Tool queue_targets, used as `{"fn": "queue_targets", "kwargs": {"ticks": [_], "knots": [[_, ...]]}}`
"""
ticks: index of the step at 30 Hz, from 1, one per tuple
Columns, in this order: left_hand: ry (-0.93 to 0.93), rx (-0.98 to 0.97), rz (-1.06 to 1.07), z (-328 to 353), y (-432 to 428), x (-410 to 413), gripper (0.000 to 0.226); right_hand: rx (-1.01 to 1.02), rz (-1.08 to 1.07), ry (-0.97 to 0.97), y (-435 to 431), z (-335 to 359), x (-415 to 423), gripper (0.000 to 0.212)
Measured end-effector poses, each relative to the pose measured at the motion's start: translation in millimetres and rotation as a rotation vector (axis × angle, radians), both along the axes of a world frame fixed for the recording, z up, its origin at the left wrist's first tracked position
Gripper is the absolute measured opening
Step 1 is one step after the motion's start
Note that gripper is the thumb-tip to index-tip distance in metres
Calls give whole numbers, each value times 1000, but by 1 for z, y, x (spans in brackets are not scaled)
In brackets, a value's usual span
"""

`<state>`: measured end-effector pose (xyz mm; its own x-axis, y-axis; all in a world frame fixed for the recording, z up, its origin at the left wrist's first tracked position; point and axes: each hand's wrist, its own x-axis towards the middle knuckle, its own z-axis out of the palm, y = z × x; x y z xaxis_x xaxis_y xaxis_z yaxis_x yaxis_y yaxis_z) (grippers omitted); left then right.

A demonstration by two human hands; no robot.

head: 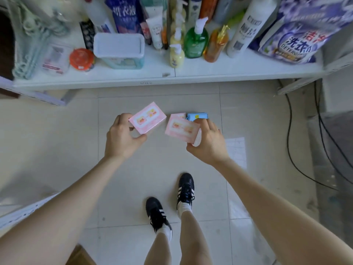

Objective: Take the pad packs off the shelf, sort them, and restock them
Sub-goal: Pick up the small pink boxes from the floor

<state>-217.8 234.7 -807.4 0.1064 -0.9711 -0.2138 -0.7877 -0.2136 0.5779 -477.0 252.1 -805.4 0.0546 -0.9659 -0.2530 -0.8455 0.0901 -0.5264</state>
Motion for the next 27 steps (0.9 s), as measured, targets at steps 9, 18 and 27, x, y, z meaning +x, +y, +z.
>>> {"fn": "queue_targets", "kwargs": {"ticks": [9,18,27], "knots": [[77,-168,67,177,-13,55,52,-246,-40,-166,-28,172,46,63],[95,-362,48,348,-3,110,55,-564,56,-236,-37,335,89,62],[174,-552,61,504,17,159,55,-609,120,-448,-35,501,105,60]]}}
